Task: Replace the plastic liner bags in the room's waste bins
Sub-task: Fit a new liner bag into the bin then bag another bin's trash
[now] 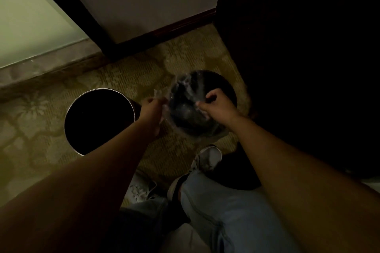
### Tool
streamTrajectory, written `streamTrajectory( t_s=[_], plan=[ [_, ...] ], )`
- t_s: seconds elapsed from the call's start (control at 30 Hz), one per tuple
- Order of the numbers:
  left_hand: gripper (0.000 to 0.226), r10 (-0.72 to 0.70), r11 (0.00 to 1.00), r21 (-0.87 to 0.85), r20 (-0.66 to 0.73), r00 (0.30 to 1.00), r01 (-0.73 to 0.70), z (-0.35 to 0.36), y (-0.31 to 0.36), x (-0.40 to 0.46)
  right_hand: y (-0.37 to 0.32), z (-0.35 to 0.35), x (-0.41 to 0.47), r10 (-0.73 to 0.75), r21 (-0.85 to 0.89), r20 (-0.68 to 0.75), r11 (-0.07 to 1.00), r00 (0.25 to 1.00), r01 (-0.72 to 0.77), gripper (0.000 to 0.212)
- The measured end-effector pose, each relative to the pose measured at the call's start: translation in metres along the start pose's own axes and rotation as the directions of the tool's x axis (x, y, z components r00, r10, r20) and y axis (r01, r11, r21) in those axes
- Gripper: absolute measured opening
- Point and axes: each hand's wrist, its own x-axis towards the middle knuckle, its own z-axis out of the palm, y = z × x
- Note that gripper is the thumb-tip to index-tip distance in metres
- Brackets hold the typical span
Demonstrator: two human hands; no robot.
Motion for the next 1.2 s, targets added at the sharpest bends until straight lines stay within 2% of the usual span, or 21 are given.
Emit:
streamTrajectory(
  t_s=[0.07,0.17,0.23,0.33,0.4,0.47,0.5,0.6,0.63,0.73,0.8,0.87,1.0,1.07,1.2],
  plan=[
    [0.045,-0.016,1.000,-0.002,0.035,0.999,0.016,0.000,-0.001,-0.003,0.000,0.003,-0.004,0.138,-0.021,0.109,0.990,0.984,-0.137,0.073],
    [0.027,-0.053,0.996,0.072,0.056,0.997,0.049,0.001,-0.002,-0.003,0.006,0.001,-0.001,0.266,-0.160,0.184,0.958,0.946,-0.238,0.088],
    [0.020,-0.059,0.992,0.118,0.055,0.997,0.052,0.000,-0.005,-0.001,0.006,-0.003,0.000,0.321,-0.239,0.201,0.932,0.926,-0.271,0.079],
    [0.030,-0.040,0.991,0.132,0.082,0.996,0.029,-0.001,-0.007,-0.004,0.004,-0.006,0.000,0.259,-0.290,0.188,0.936,0.947,-0.199,0.044],
    [0.028,-0.037,0.983,0.182,0.083,0.996,0.021,-0.002,-0.008,-0.007,0.002,-0.007,0.001,0.220,-0.188,0.110,0.962,0.969,-0.197,0.029],
    [0.029,-0.051,0.958,0.288,0.109,0.993,0.017,-0.004,-0.008,-0.014,0.002,-0.012,0.002,0.274,-0.005,0.035,0.962,0.961,-0.273,0.026],
    [0.033,-0.068,0.955,0.296,0.135,0.989,0.026,-0.005,-0.007,-0.018,0.001,-0.017,0.001,0.299,0.029,0.000,0.954,0.954,-0.299,0.024],
    [0.038,-0.160,0.960,0.258,0.184,0.970,0.109,-0.005,0.002,-0.035,-0.001,-0.039,-0.009,0.325,-0.129,-0.049,0.935,0.944,-0.329,0.014],
    [0.034,-0.144,0.955,0.282,0.176,0.974,0.090,-0.004,0.004,-0.037,-0.004,-0.044,-0.015,0.345,-0.145,-0.012,0.928,0.938,-0.343,0.013],
    [0.034,-0.122,0.963,0.262,0.214,0.969,0.064,-0.004,0.016,-0.052,-0.019,-0.053,-0.031,0.356,0.032,0.090,0.932,0.930,-0.360,0.015],
    [0.034,-0.065,0.968,0.252,0.239,0.969,0.003,-0.004,0.022,-0.062,-0.038,-0.056,-0.044,0.303,0.130,0.103,0.940,0.947,-0.315,0.024],
    [0.032,-0.032,0.979,0.205,0.243,0.969,-0.020,-0.002,0.029,-0.073,-0.059,-0.058,-0.056,0.237,0.228,0.130,0.938,0.963,-0.262,0.023],
    [0.012,0.189,0.935,0.269,0.172,0.967,-0.231,0.002,0.051,-0.102,-0.104,-0.061,-0.090,0.126,0.383,0.170,0.905,0.977,-0.183,0.020],
    [0.014,0.235,0.927,0.254,0.181,0.955,-0.276,0.001,0.067,-0.123,-0.125,-0.065,-0.111,0.084,0.427,0.185,0.890,0.979,-0.157,0.019],
    [0.023,0.208,0.964,0.089,0.336,0.919,-0.250,-0.010,0.098,-0.176,-0.162,-0.081,-0.156,0.032,0.403,0.205,0.908,0.978,-0.114,0.029]
  ],
)
